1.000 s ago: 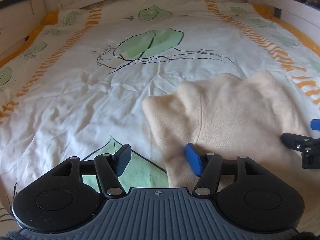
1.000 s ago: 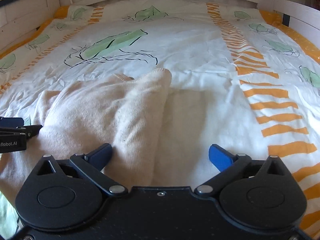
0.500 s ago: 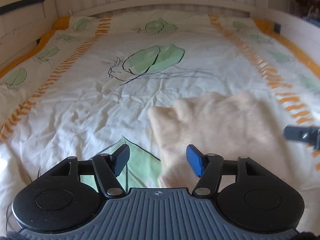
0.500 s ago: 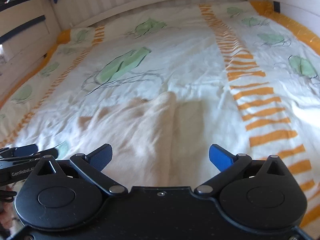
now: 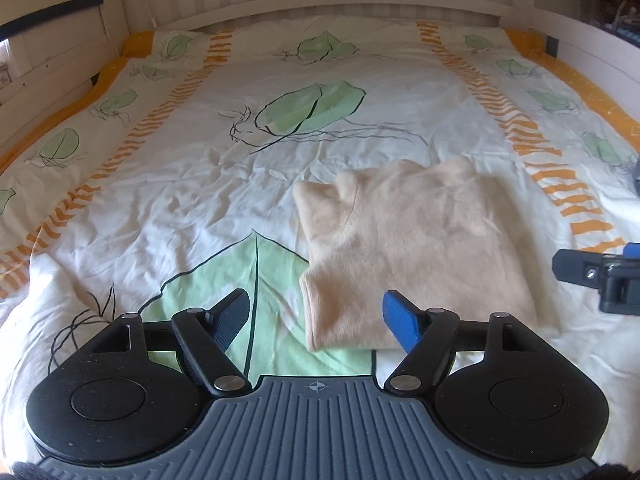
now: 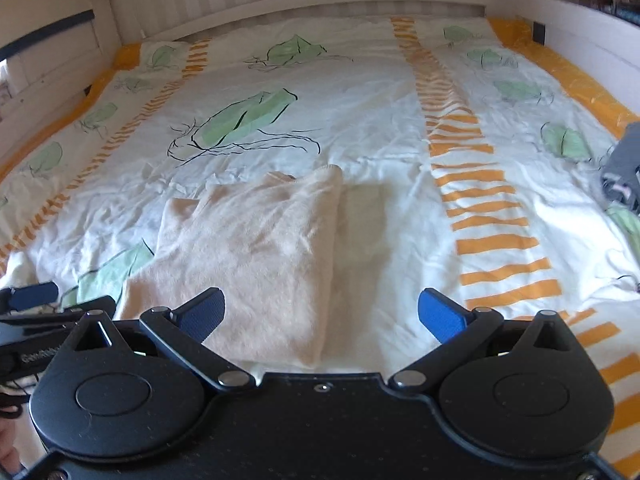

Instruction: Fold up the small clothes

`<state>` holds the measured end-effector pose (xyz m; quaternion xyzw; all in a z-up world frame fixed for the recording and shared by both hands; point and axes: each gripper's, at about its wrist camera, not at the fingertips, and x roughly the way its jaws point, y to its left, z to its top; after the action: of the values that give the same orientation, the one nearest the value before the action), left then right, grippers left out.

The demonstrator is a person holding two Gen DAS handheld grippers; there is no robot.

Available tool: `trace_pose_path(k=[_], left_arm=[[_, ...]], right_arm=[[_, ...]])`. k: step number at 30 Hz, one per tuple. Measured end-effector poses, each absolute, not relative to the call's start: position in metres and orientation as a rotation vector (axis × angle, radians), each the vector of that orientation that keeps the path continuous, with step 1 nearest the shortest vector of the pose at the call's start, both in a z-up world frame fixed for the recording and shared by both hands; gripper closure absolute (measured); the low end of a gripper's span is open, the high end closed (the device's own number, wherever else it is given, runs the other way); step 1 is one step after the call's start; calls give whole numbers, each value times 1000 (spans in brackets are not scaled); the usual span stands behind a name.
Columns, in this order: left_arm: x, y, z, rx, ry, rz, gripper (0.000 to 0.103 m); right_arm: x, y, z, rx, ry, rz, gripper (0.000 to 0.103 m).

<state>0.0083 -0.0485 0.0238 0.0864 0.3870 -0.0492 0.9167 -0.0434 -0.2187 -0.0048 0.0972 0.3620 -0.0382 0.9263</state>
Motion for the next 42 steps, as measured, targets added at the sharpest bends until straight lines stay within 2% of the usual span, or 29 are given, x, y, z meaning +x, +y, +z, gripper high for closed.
trace_pose_path(k=[6, 12, 18, 42], left_arm=[[-4, -45, 29, 123, 809, -126, 31], [-7, -41, 28, 112, 850, -95, 31], [-10, -38, 25, 113, 877, -84, 31], [-14, -42, 15, 139, 896, -85, 31]], right_arm=[[-57, -209, -2, 154, 732, -48, 1], [-69, -210, 8, 231, 662, -22, 1], [-60, -203, 4, 196, 773, -9, 1], [-60, -193, -15, 157, 860, -41, 1]])
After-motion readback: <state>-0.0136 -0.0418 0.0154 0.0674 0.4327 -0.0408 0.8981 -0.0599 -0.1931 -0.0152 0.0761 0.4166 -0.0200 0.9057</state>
